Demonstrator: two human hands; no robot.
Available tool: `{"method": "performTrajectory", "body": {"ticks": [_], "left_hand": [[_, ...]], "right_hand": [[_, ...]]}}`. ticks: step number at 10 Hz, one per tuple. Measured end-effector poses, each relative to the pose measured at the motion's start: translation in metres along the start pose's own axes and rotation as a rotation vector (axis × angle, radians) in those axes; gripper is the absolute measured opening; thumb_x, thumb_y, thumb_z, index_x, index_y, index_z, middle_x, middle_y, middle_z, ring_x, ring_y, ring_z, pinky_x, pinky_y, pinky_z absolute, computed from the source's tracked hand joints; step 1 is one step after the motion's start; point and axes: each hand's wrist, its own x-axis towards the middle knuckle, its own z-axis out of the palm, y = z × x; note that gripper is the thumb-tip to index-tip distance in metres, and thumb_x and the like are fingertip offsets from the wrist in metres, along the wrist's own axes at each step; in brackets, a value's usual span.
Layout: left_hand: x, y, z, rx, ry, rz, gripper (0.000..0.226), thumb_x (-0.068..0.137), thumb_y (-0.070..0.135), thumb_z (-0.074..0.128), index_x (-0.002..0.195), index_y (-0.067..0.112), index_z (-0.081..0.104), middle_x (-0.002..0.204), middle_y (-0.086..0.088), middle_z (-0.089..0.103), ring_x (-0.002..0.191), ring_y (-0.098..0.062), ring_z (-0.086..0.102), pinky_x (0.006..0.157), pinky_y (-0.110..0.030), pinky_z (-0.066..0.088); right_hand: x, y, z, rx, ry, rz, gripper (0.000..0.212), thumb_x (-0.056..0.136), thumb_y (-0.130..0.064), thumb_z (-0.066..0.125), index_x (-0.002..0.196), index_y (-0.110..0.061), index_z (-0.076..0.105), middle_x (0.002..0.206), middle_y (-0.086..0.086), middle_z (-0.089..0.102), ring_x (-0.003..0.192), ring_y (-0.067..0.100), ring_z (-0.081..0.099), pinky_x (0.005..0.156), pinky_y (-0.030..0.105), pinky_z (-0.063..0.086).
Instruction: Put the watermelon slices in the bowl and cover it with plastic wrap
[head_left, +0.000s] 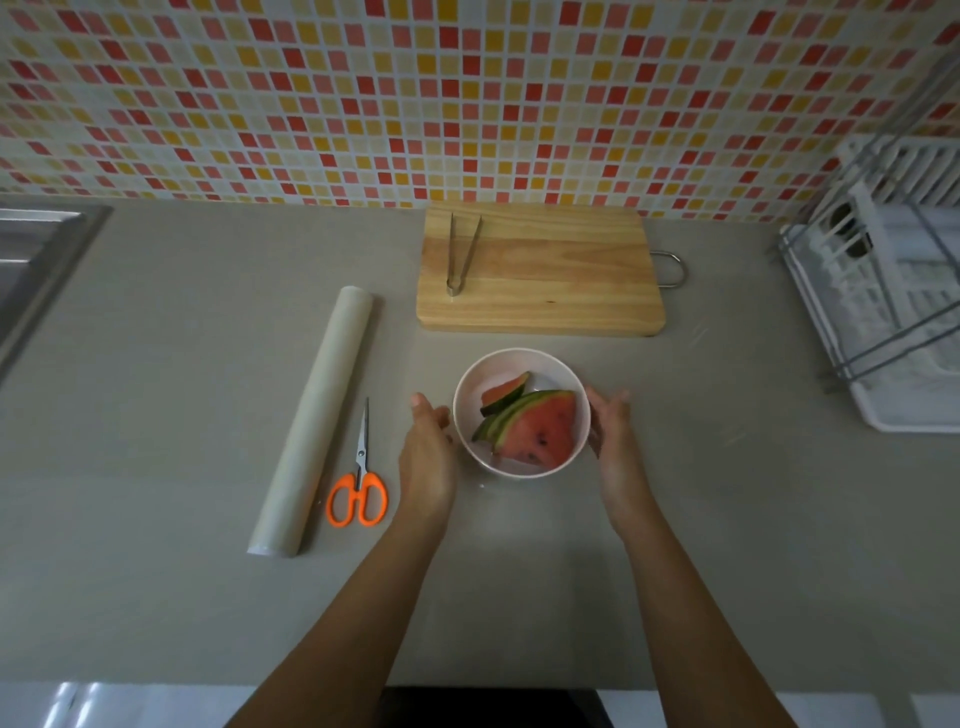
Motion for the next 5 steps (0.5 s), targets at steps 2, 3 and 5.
{"method": "performTrajectory", "body": {"ticks": [2, 3, 5], "left_hand": [[0.002, 0.021, 0.005, -0.007, -0.098, -0.021, 0.069, 0.095, 0.061, 0.014, 0.103, 0.02, 0.07, 0.105, -0.009, 0.071, 0.1, -0.024, 0.065, 0.101, -0.044, 0.045], [0.009, 0.03, 0.009, 0.086, -0.092, 0.015, 0.069, 0.094, 0.061, 0.01, 0.092, 0.026, 0.07, 0.113, -0.013, 0.068, 0.107, -0.028, 0.061, 0.105, -0.047, 0.041], [-0.008, 0.011, 0.01, 0.115, 0.127, 0.087, 0.063, 0.095, 0.06, 0.015, 0.118, 0.02, 0.059, 0.132, -0.009, 0.054, 0.122, -0.027, 0.051, 0.107, -0.042, 0.036]], "right_hand": [[0.011, -0.022, 0.005, 0.06, -0.141, 0.057, 0.065, 0.096, -0.047, -0.003, 0.096, -0.03, 0.06, 0.101, -0.013, 0.064, 0.094, -0.005, 0.059, 0.081, 0.008, 0.045], [0.018, -0.023, 0.002, 0.009, -0.159, 0.057, 0.065, 0.096, -0.049, -0.002, 0.094, -0.031, 0.061, 0.104, -0.013, 0.064, 0.093, -0.009, 0.057, 0.078, 0.006, 0.042], [0.023, -0.006, -0.024, -0.099, -0.13, 0.111, 0.085, 0.08, -0.073, 0.008, 0.146, -0.022, 0.028, 0.155, -0.006, 0.024, 0.141, 0.008, 0.021, 0.117, 0.03, 0.011]]}}
